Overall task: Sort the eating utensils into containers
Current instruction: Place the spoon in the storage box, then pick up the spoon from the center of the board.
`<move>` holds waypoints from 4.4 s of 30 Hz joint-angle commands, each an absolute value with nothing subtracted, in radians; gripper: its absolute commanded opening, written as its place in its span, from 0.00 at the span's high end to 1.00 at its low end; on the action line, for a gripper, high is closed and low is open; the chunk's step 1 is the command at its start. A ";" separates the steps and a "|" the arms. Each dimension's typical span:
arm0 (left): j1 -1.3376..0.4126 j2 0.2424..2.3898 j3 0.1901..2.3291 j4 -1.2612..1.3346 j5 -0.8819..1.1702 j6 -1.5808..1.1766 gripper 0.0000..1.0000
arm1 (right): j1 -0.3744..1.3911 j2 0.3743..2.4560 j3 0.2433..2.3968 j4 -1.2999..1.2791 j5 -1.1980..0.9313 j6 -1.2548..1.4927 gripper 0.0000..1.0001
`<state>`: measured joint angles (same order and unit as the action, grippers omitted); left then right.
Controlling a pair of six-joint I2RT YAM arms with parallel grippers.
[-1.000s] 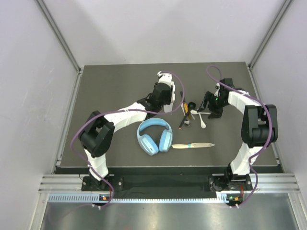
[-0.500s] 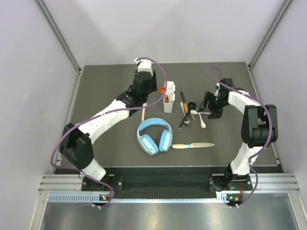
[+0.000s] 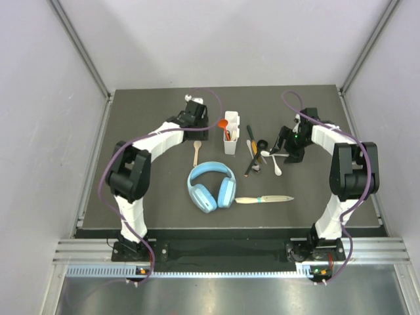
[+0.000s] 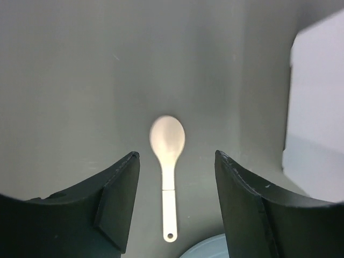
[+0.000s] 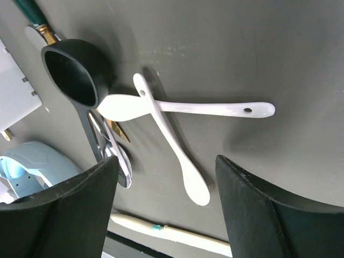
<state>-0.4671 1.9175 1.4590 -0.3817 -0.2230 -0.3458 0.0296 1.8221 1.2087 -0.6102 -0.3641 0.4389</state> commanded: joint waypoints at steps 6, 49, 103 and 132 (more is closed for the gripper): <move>-0.457 1.997 1.517 -0.477 -0.173 -0.379 0.38 | 0.020 1.842 1.233 -0.597 -0.365 0.443 0.27; -0.430 2.083 1.456 -0.491 -0.100 -0.357 1.00 | 0.017 1.899 1.335 -0.612 -0.367 0.471 0.27; -0.344 2.025 1.474 -0.480 -0.014 -0.350 0.59 | 0.023 1.838 1.397 -0.637 -0.370 0.423 0.27; -0.342 2.117 1.454 -0.439 0.074 -0.357 0.89 | 0.044 1.773 1.523 -0.699 -0.360 0.476 0.28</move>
